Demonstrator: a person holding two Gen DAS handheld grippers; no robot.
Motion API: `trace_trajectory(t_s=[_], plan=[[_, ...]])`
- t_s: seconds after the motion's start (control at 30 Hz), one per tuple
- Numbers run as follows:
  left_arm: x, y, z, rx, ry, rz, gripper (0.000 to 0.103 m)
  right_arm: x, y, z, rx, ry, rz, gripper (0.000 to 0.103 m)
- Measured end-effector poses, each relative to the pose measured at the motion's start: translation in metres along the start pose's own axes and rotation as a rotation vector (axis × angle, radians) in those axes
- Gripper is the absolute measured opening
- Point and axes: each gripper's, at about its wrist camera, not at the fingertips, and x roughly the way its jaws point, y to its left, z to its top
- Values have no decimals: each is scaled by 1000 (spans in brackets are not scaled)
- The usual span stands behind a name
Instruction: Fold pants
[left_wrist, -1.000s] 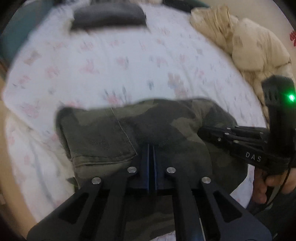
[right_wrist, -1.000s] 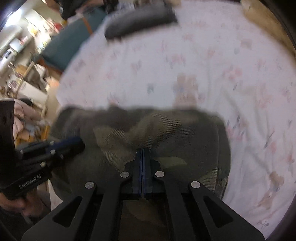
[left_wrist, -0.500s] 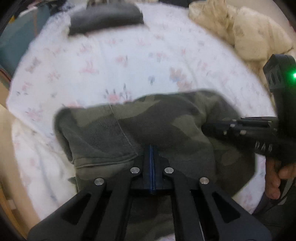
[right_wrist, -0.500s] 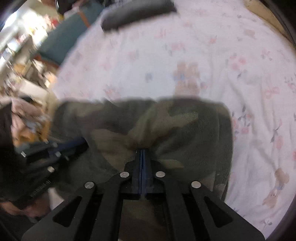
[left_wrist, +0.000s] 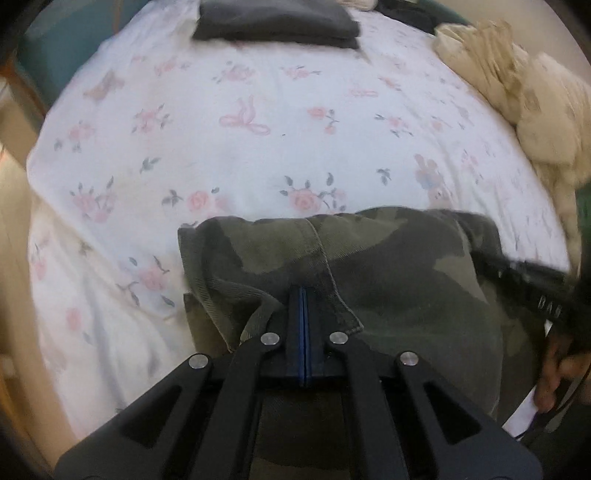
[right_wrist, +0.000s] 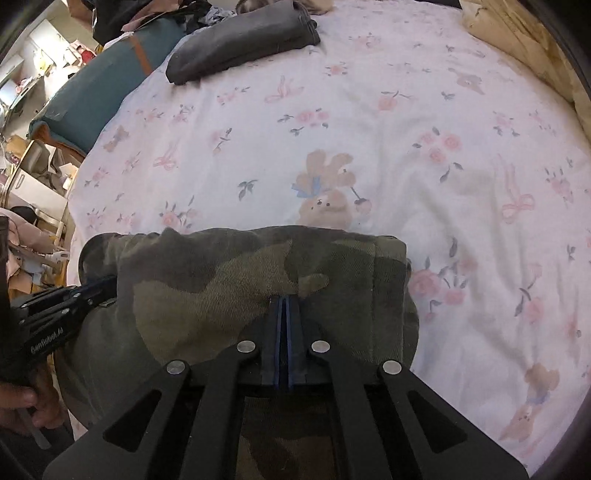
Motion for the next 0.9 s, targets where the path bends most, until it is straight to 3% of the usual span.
trace_trajectory(t_s=[0.1,0.2,0.27,0.33,0.37,0.4,0.43,0.47,0.5,0.6,0.67,0.77,0.8,0.9], plan=[[-4,-11,1,32,-3,50,2,-2,-5,0,19,13,24,0],[-20,-10,2,-16,-36,44,2,-16,-9,4,62,-7,80,0],[-37,-5,-2,-58,-59,9,15,-35,-12,5,74,-54,94,11],[-55,3,-6,-100,-89,-47,58,-56,-19,6,96,-106,102,12],[-66,9,-7,-133,-119,-69,70,-67,-27,6,124,-124,126,17],[-76,15,-10,-168,-157,-69,89,-73,-33,5,144,-129,145,43],[-83,22,-13,-200,-188,-63,100,-79,-41,3,171,-130,162,63],[-86,27,-17,-229,-204,-56,102,-83,-51,0,215,-136,176,93],[-85,33,-21,-257,-204,-58,102,-83,-57,-3,239,-141,180,99],[-52,41,-30,-298,-55,-181,102,-63,-72,-17,301,-47,223,99],[-24,36,-39,-264,58,-235,102,-33,-74,-30,347,71,314,99],[-5,43,-50,-258,86,-293,103,2,-60,-48,308,196,347,99],[-2,44,-51,-253,105,-304,103,9,-55,-52,278,215,336,99],[5,44,-54,-257,155,-331,103,12,-54,-64,288,153,329,98]])
